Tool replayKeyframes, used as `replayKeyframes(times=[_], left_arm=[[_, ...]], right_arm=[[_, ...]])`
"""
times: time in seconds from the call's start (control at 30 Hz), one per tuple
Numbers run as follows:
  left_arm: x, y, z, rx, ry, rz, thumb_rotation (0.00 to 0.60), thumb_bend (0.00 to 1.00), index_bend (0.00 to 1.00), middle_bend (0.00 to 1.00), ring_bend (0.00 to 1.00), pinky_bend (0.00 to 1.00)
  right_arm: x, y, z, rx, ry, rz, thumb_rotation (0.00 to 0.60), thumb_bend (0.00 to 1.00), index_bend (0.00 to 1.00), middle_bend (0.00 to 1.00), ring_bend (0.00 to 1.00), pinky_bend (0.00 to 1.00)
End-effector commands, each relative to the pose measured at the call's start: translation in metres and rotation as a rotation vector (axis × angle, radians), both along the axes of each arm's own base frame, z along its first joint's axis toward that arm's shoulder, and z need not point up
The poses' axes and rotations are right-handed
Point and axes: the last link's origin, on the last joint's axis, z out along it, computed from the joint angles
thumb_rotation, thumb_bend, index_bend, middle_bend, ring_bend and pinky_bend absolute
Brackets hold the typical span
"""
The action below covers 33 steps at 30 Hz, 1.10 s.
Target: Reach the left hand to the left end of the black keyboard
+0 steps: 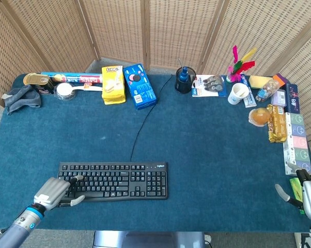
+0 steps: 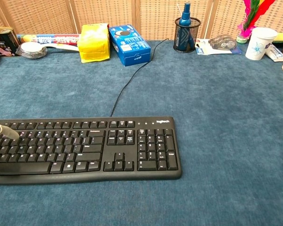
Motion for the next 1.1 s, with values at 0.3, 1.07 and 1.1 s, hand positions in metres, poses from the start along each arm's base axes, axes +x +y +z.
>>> replayKeyframes(times=[0.3,1.07,1.1], left_arm=[[-0.003,0.001,-0.005,-0.018,0.010,0.014,0.000,0.18,0.12,1.00,1.00,1.00],[0.013,-0.001,0.078,0.409,-0.077,-0.109,0.000,0.18,0.13,0.87,0.82,0.75],[0.012,-0.002,0.081,0.427,-0.076,-0.109,0.000,0.17,0.15,0.79,0.74,0.70]], right_arm=[[0.001,0.000,0.001,-0.004,0.006,-0.003,0.000,0.30,0.22,0.36,0.43,0.34],[0.007,-0.004,0.000,-0.007,-0.001,0.024,0.000,0.30,0.22,0.32,0.35,0.30],[0.007,-0.005,-0.001,-0.006,-0.002,0.026,0.000,0.30,0.22,0.32,0.34,0.30]])
